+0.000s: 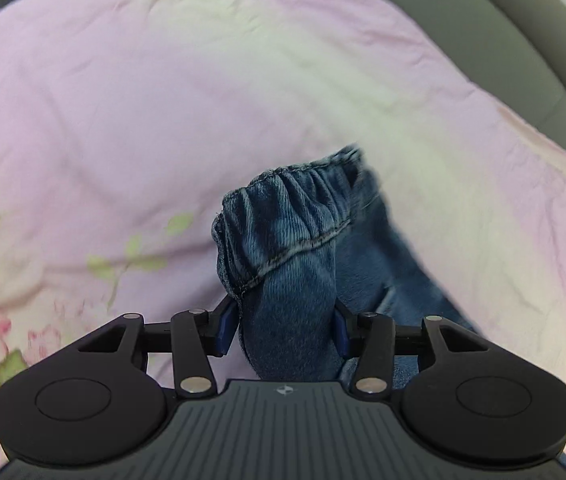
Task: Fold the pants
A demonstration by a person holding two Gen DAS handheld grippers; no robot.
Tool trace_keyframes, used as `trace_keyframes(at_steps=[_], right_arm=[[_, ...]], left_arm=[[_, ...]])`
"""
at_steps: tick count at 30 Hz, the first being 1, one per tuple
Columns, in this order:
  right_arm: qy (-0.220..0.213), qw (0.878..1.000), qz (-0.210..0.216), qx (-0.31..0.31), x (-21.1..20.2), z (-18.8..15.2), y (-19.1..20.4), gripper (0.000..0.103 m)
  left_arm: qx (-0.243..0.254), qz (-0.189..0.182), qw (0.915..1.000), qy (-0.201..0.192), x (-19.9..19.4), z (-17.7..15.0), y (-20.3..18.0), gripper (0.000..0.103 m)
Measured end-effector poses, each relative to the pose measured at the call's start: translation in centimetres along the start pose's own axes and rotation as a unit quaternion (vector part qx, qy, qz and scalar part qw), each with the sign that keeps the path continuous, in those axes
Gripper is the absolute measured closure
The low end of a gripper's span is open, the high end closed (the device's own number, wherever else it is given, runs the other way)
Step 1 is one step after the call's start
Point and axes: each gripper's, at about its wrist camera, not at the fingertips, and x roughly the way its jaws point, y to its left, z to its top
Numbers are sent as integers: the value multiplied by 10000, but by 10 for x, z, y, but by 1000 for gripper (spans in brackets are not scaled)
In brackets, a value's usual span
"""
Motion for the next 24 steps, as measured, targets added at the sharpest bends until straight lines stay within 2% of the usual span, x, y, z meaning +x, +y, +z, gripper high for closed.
trace_keyframes(at_steps=[5, 7, 10, 12, 15, 18, 21, 24], right_arm=[[117, 9997, -35, 203, 34, -26, -28, 95], [176, 9997, -77, 161, 41, -27, -27, 94], [274, 9995, -143, 37, 42, -24, -22, 91], [254, 9991, -290, -162, 37, -20, -20, 70], [102, 9971, -535, -539, 21, -17, -17, 61], [12, 9959, -474, -772, 1, -16, -15, 60], [-149, 9914, -392, -1243, -19, -12, -2, 57], [-239, 9850, -189, -1696, -27, -5, 17, 56]], left_arm=[[-261, 40, 9996, 88, 33, -8, 17, 49], [-74, 96, 9999, 123, 35, -7, 14, 46], [87, 119, 9995, 273, 33, -4, 13, 34], [274, 178, 9991, 274, 24, 0, 10, 26], [692, 395, 9967, 167, 8, 2, 0, 23], [1250, 684, 9898, -30, -11, -1, -14, 23], [1906, 920, 9763, -442, -33, -6, -31, 23], [2337, 759, 9673, -623, -43, -3, -51, 23]])
